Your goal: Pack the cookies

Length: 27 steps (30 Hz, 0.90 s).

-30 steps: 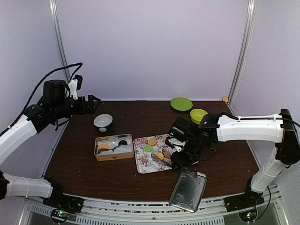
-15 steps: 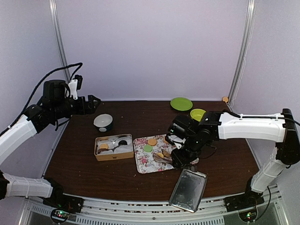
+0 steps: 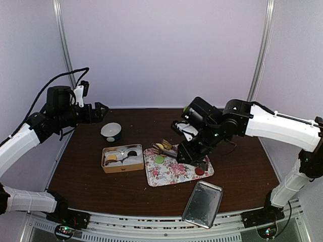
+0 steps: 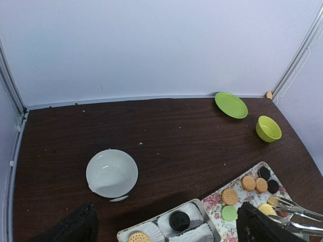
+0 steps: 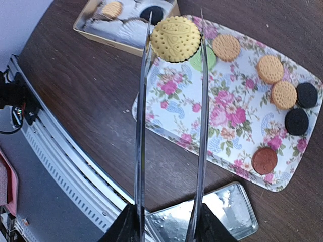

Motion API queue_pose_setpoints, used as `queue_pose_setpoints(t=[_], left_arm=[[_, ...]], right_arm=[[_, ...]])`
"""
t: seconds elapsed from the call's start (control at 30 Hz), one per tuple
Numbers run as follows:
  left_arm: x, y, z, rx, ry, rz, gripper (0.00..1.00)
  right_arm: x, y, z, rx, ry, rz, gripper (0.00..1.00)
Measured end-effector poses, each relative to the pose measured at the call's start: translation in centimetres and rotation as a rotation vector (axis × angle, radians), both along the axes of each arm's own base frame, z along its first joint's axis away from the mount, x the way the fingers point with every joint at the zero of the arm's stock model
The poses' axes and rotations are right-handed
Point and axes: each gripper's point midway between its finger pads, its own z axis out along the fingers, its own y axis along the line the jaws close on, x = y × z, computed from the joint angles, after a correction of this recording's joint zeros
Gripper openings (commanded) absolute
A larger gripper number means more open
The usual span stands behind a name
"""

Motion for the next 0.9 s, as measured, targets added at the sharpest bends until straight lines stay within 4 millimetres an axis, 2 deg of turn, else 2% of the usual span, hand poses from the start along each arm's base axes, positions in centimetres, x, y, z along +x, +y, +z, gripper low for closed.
queue_pose_setpoints(t=[0.1, 0.17, 0.27, 0.4, 0.57, 0.73, 0.9], left_arm=[[0.1, 0.0, -0.1, 0.001, 0.003, 0.001, 0.98], [0.1, 0.0, -0.2, 0.003, 0.005, 0.001, 0.98], [0.2, -0.1, -0.4, 0.005, 0.011, 0.002, 0.98], [0.4, -0.1, -0.7, 0.01, 0.019, 0.002, 0.98], [0.4, -0.1, -0.8, 0.011, 0.021, 0.003, 0.98], [0.4, -0.1, -0.8, 0.012, 0.02, 0.005, 0.98], [0.4, -0.1, -0.8, 0.011, 0.02, 0.005, 0.98]], right_arm=[[0.2, 1.9, 2.0, 0.046, -0.032, 0.032, 0.36], [0.3, 3.2, 2.4, 0.057, -0.038, 0.054, 0.36], [0.4, 5.2, 1.7, 0.052, -0.028, 0.092, 0.36], [0.6, 7.2, -0.6, 0.013, 0.004, 0.139, 0.36], [0.7, 8.5, -2.6, -0.028, 0.04, 0.171, 0.36], [0.8, 9.8, -2.2, 0.0, 0.074, 0.19, 0.36], [0.9, 9.6, -2.0, 0.023, 0.124, 0.185, 0.36]])
